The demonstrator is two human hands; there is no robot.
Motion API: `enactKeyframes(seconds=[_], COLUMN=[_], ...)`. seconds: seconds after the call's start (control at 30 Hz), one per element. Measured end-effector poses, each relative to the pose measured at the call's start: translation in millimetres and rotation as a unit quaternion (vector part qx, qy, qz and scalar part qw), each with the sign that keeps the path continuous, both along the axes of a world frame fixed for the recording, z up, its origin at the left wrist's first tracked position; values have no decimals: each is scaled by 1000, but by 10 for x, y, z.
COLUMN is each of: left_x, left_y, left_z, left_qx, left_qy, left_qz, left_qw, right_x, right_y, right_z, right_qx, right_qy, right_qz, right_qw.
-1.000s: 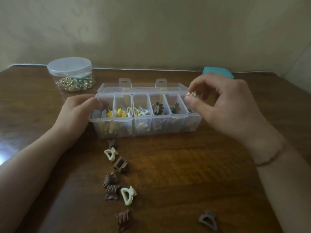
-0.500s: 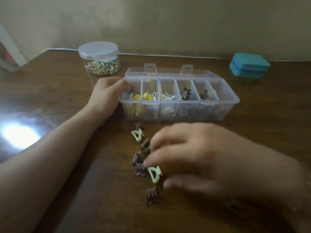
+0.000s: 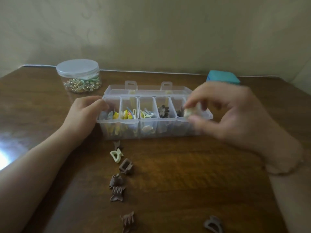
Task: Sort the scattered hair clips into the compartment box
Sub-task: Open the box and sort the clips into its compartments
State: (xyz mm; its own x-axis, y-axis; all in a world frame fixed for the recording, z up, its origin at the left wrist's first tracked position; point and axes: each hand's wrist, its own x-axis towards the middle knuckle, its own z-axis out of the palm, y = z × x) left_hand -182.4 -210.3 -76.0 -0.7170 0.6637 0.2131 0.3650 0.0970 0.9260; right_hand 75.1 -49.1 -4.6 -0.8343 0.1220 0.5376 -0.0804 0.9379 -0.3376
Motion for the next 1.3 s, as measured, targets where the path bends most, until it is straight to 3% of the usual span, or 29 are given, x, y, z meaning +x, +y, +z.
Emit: enactKeyframes(seconds=[0.07, 0.13, 0.2, 0.27, 0.33, 0.37, 0.43, 0.5, 0.6, 0.7, 0.83, 0.93, 1.03, 1.1, 1.2, 1.3], left_x=[-8, -14, 4, 28, 35, 44, 45, 42, 46, 39, -30, -23, -6, 1, 7, 1], left_y=[8, 3, -3, -11, -25, -30, -30, -30, -12, -1, 0, 14, 17, 6, 3, -13], left_z=[-18, -23, -5, 12, 21, 27, 27, 29, 27, 23, -14, -32, -35, -28, -27, -15], left_qx=[-2, -6, -5, -3, -1, -2, -6, -3, -2, -3, -7, 9, 14, 12, 7, 0], left_qy=[5, 6, -8, -14, -12, -11, -12, -7, -5, 2, 3, 6, 4, 3, -12, -13], left_qz=[4, 9, 8, 8, 8, 6, 4, 10, 8, 3, -9, -10, -10, -1, 8, 21], left_qw=[1000, 1000, 1000, 1000, 1000, 1000, 1000, 1000, 1000, 1000, 1000, 1000, 1000, 1000, 1000, 1000], right_x=[26, 5, -20, -41, -62, -76, -117, -136, -161, -214, -173, -54, 2, -24, -69, -107], right_y=[202, 335, 359, 261, 44, -91, -358, -567, -771, -857, -580, -236, 78, 226, 260, 0], right_z=[-35, -127, -182, -142, -88, -88, -128, -184, -290, -455, -246, -32, -19, -93, -179, -96], right_qx=[-13, -31, 7, 26, 31, 24, 16, 63, 112, 153, 90, -31, -26, -18, 28, 25], right_qy=[55, 7, -64, -13, 49, 38, -57, -158, -239, -226, -179, -63, 52, 31, -35, 26], right_qz=[-122, -198, -227, -222, -146, -79, 76, 190, 268, 292, 226, 90, -98, -183, -227, -139], right_qw=[991, 980, 972, 975, 988, 996, 995, 967, 926, 917, 953, 993, 993, 983, 973, 990])
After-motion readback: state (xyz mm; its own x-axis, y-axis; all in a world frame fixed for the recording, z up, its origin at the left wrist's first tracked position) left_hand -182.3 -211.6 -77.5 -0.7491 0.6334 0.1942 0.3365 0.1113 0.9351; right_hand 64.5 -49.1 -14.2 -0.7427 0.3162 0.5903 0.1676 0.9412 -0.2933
